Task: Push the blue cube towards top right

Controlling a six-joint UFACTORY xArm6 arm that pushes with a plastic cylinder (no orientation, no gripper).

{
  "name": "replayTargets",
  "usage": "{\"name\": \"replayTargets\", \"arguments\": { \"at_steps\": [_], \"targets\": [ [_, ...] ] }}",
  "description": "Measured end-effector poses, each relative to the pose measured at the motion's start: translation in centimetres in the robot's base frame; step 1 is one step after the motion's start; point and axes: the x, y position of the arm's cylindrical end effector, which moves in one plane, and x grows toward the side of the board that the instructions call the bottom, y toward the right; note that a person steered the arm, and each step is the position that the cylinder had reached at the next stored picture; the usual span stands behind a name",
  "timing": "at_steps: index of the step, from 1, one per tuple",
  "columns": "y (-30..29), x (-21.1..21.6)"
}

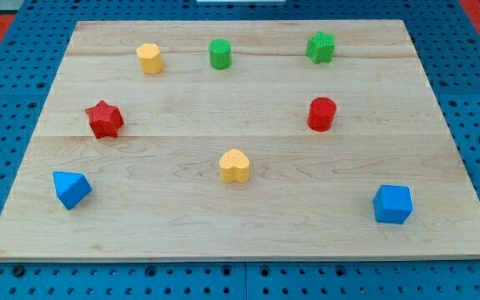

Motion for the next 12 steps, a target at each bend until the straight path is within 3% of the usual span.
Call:
{"name": "replayTargets", "arguments": {
  "at_steps": [1,3,5,9,12],
  "targets": [
    [-2.4,4.2],
    [-13.5,8.2],
    [-15.0,12.5],
    [-17.6,9.7],
    [-17.4,4.1]
  ]
}}
